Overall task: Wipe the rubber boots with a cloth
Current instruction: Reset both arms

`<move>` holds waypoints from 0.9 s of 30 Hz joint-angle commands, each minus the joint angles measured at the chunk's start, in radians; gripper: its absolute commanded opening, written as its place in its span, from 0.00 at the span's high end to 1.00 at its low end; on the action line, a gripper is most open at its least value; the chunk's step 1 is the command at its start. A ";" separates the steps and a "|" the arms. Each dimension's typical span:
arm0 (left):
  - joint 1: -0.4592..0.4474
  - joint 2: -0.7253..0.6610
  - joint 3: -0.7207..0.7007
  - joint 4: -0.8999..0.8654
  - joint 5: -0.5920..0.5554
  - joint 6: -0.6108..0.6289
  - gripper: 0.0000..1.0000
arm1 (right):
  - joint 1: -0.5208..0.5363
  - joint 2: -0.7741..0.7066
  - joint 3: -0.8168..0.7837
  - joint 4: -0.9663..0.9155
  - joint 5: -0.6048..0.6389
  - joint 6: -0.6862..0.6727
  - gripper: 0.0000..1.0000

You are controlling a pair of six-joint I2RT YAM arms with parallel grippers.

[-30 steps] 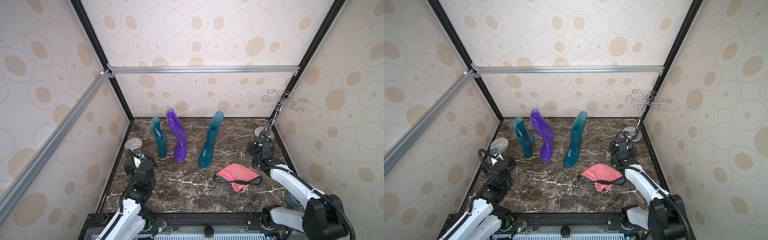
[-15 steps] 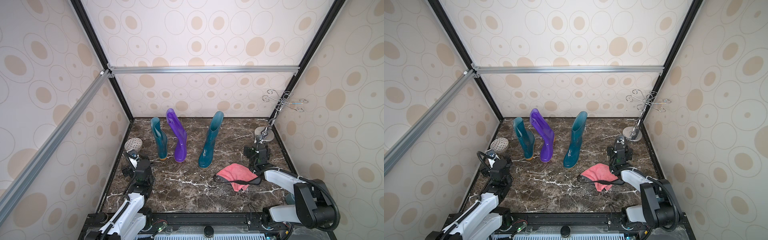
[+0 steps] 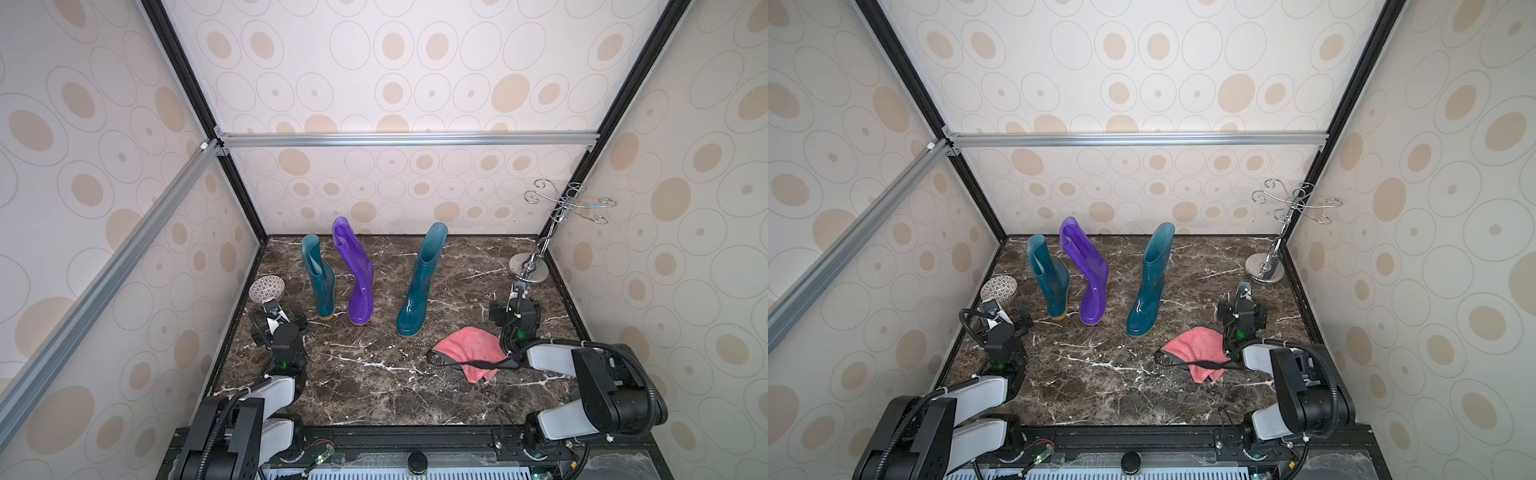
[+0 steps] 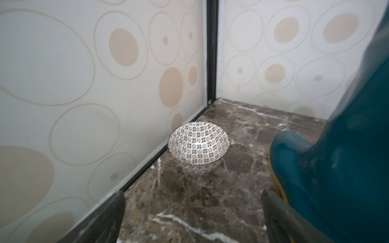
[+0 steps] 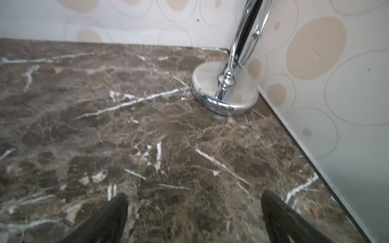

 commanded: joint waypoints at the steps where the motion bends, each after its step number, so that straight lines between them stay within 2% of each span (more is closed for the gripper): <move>1: 0.017 0.112 0.020 0.159 0.140 -0.010 0.00 | -0.020 0.049 -0.005 0.107 -0.059 0.001 0.00; 2: 0.018 0.151 0.025 0.193 0.168 0.003 0.00 | -0.032 0.031 0.011 0.041 -0.086 0.015 0.00; 4: 0.020 0.219 0.031 0.255 0.179 0.012 0.00 | -0.040 0.035 0.005 0.060 -0.091 0.010 0.00; 6: 0.019 0.254 0.043 0.268 0.285 0.049 0.00 | -0.038 0.039 -0.001 0.075 -0.091 0.008 0.00; 7: 0.020 0.290 0.041 0.305 0.294 0.054 0.00 | -0.038 0.033 0.001 0.067 -0.092 0.009 0.00; 11: 0.013 0.327 0.032 0.363 0.291 0.065 0.00 | -0.038 0.030 0.000 0.062 -0.091 0.009 0.00; 27: 0.007 0.326 -0.012 0.447 0.262 0.060 0.00 | -0.037 0.027 0.002 0.057 -0.093 0.006 0.00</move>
